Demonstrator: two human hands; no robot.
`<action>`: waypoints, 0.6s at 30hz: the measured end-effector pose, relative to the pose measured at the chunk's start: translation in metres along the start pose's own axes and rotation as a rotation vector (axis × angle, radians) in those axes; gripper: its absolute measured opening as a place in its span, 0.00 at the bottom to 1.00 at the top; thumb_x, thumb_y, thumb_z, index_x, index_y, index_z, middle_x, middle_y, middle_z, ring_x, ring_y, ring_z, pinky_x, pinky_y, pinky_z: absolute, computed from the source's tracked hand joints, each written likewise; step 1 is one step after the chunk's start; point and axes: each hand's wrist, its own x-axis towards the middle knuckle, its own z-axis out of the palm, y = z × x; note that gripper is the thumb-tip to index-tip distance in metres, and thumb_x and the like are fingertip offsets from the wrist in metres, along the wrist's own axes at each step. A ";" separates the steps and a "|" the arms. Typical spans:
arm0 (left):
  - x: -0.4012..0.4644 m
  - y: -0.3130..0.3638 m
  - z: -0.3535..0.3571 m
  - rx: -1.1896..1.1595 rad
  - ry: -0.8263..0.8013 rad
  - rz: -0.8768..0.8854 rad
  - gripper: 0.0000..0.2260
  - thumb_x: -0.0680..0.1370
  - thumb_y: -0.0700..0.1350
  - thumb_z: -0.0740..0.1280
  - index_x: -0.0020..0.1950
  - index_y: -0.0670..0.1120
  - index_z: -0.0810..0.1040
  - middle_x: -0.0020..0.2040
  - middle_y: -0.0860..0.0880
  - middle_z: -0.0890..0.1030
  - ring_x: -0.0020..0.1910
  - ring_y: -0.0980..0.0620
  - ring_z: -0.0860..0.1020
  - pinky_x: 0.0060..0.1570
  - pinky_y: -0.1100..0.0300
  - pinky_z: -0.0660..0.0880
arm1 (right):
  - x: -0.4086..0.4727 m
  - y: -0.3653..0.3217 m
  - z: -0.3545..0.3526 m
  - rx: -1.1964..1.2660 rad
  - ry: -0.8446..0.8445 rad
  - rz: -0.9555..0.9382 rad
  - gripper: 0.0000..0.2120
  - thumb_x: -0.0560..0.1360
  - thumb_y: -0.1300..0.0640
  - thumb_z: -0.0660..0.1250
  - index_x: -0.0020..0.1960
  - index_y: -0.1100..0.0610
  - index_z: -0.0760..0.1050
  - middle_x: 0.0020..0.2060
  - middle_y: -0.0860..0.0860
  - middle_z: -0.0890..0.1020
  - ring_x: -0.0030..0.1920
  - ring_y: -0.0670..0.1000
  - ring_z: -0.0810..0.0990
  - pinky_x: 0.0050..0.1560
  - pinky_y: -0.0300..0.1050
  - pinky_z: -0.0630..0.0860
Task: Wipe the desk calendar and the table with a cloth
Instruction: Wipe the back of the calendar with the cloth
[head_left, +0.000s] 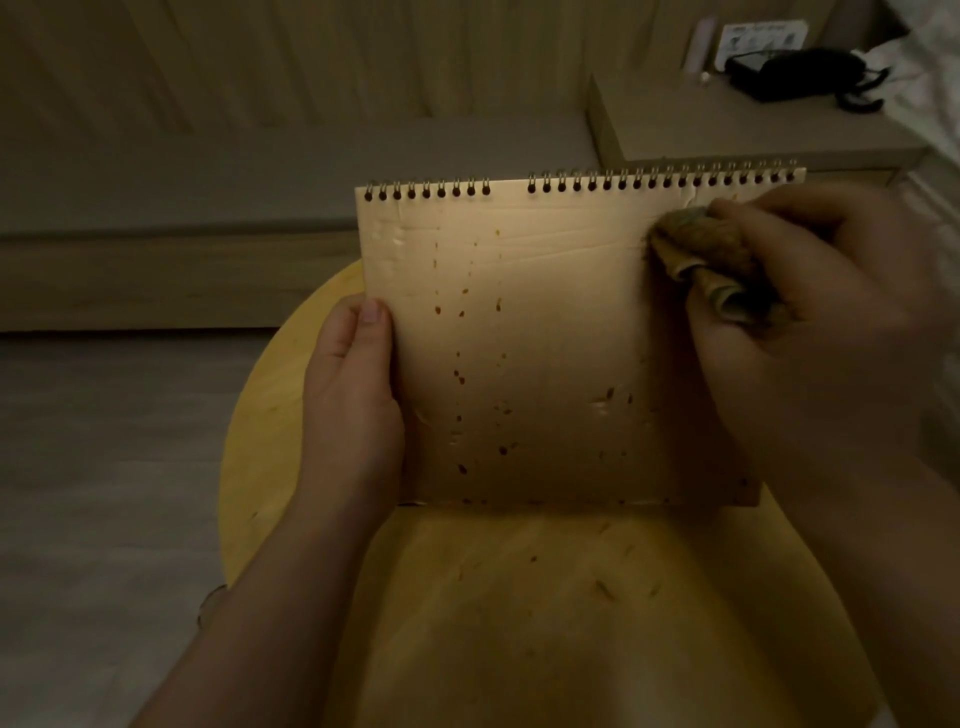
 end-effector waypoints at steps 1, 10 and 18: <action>0.000 0.000 0.000 -0.003 -0.001 0.002 0.19 0.88 0.51 0.57 0.43 0.62 0.82 0.41 0.62 0.83 0.39 0.67 0.79 0.37 0.72 0.74 | 0.001 -0.005 0.002 -0.002 0.000 -0.009 0.14 0.79 0.63 0.72 0.64 0.64 0.82 0.55 0.64 0.81 0.54 0.68 0.79 0.55 0.60 0.76; 0.000 -0.003 0.000 -0.016 0.003 0.004 0.18 0.88 0.52 0.57 0.46 0.62 0.82 0.43 0.60 0.84 0.43 0.64 0.81 0.40 0.70 0.76 | 0.008 -0.053 0.024 0.095 -0.019 -0.125 0.15 0.76 0.69 0.73 0.62 0.65 0.83 0.52 0.62 0.84 0.53 0.63 0.80 0.55 0.43 0.70; -0.001 0.000 0.000 -0.013 0.003 0.031 0.19 0.88 0.50 0.57 0.44 0.64 0.82 0.42 0.62 0.84 0.41 0.67 0.80 0.38 0.72 0.75 | 0.007 -0.026 0.013 0.026 0.060 -0.074 0.12 0.75 0.68 0.72 0.57 0.63 0.84 0.53 0.62 0.84 0.53 0.65 0.81 0.54 0.51 0.74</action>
